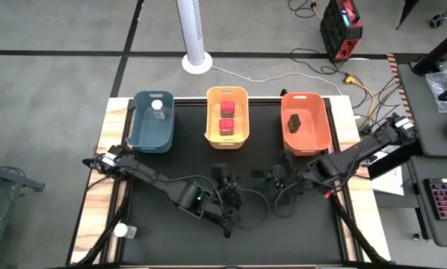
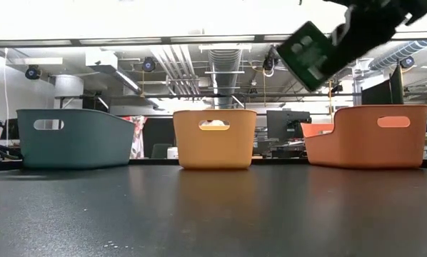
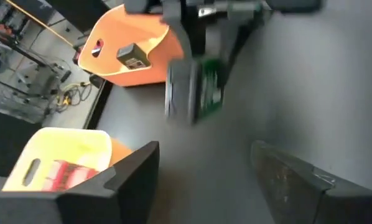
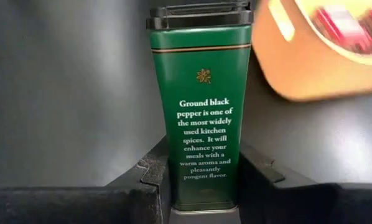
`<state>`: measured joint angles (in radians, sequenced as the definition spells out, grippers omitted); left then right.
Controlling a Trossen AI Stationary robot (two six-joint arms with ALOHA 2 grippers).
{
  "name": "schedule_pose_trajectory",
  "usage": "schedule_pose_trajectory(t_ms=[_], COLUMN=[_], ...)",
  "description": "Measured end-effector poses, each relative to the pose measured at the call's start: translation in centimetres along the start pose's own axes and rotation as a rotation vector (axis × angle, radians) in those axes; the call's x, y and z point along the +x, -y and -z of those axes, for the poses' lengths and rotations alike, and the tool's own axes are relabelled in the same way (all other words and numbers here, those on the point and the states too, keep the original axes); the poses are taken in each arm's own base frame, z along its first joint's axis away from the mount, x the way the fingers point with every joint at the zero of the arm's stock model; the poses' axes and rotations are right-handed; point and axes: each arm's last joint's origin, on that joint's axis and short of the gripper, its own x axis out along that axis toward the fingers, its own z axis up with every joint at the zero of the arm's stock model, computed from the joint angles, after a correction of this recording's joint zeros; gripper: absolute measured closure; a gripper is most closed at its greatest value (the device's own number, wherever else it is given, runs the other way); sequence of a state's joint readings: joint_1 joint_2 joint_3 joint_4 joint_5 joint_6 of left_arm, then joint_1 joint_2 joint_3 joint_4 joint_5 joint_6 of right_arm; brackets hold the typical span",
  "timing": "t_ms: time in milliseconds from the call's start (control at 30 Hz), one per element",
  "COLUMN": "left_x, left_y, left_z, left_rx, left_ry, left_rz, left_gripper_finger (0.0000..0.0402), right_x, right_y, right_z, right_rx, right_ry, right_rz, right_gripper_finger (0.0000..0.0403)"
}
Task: Sort spices by type
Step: Put the black seasoning can into the orange bin
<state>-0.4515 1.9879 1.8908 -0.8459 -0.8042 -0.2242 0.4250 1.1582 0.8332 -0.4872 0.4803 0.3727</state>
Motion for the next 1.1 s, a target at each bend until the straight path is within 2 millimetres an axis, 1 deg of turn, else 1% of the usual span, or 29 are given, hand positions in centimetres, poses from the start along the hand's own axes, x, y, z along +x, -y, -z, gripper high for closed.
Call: schedule_pose_trajectory(t_ms=[100, 200, 267, 400, 500, 600, 733, 800, 900, 1000, 1100], left_x=[-0.2, -0.3, -0.3, -0.4, -0.5, -0.4, 0.2, 0.9, 2.4, 3.9, 5.4], left_y=[-0.5, -1.1, -1.4, -2.2, -2.5, -2.5, -2.6, -2.7, -3.0, -2.8, -2.0], left_z=[0.3, 0.8, 1.1, 2.4, 3.7, 4.9, 6.3, 7.4, 9.0, 10.1, 10.5], left_rx=[0.041, 0.083, 0.099, 0.118, 0.118, 0.090, -0.013, -0.081, -0.199, -0.258, -0.274], left_ry=[-0.025, -0.040, -0.046, -0.062, -0.046, 0.074, 0.394, 0.531, 0.679, 0.764, 0.808], left_rz=[-0.021, -0.125, -0.163, -0.165, -0.079, 0.092, 0.349, 0.385, 0.352, 0.351, 0.393], left_gripper_finger=[0.0162, 0.0161, 0.0161, 0.0161, 0.0161, 0.0161, 0.0161, 0.0161, 0.0161, 0.0161, 0.0161], right_x=[-0.6, -1.0, -1.1, -1.1, -1.1, -1.0, -0.9, -0.9, -0.6, -0.2, 0.3], right_y=[0.6, 0.8, 0.7, 0.3, -0.2, -0.8, -2.0, -2.6, -3.6, -4.3, -4.6], right_z=[1.4, 2.9, 3.8, 5.2, 6.0, 6.3, 6.2, 5.9, 5.4, 5.0, 4.9], right_rx=[0.059, 0.109, 0.133, 0.157, 0.155, 0.133, 0.067, 0.020, -0.056, -0.098, -0.110], right_ry=[-0.009, 0.005, 0.033, 0.101, 0.145, 0.211, 0.341, 0.411, 0.500, 0.552, 0.561], right_rz=[0.028, 0.026, 0.023, 0.004, -0.026, -0.054, -0.094, -0.117, -0.132, -0.127, -0.102], right_gripper_finger=[0.0290, 0.0289, 0.0287, 0.0289, 0.0290, 0.0289, 0.0286, 0.0288, 0.0290, 0.0290, 0.0289])
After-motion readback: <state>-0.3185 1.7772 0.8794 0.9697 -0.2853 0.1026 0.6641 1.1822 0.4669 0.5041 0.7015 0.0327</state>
